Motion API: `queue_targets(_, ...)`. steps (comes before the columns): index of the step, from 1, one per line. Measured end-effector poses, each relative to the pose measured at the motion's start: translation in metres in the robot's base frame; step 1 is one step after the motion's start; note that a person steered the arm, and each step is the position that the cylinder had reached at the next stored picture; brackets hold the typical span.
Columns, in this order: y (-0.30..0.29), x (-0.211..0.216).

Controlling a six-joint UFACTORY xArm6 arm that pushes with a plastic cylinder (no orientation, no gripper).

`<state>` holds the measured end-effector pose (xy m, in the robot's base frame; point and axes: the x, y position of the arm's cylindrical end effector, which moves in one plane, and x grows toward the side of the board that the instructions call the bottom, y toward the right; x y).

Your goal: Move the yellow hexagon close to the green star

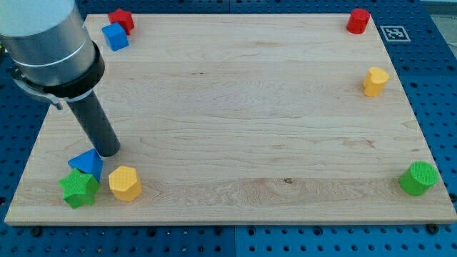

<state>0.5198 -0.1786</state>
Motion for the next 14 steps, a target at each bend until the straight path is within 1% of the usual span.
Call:
queue_targets(1, 0.048, -0.002)
queue_targets(2, 0.079, 0.021)
queue_targets(3, 0.097, 0.037)
queue_targets(4, 0.093, 0.075)
queue_targets(5, 0.062, 0.09)
queue_targets(6, 0.046, 0.081)
queue_targets(7, 0.044, 0.075)
queue_targets(8, 0.064, 0.075)
queue_targets(9, 0.065, 0.063)
queue_targets(10, 0.058, 0.056)
queue_targets(11, 0.037, 0.056)
queue_targets(12, 0.032, 0.054)
queue_targets(13, 0.043, 0.054)
queue_targets(14, 0.081, 0.054)
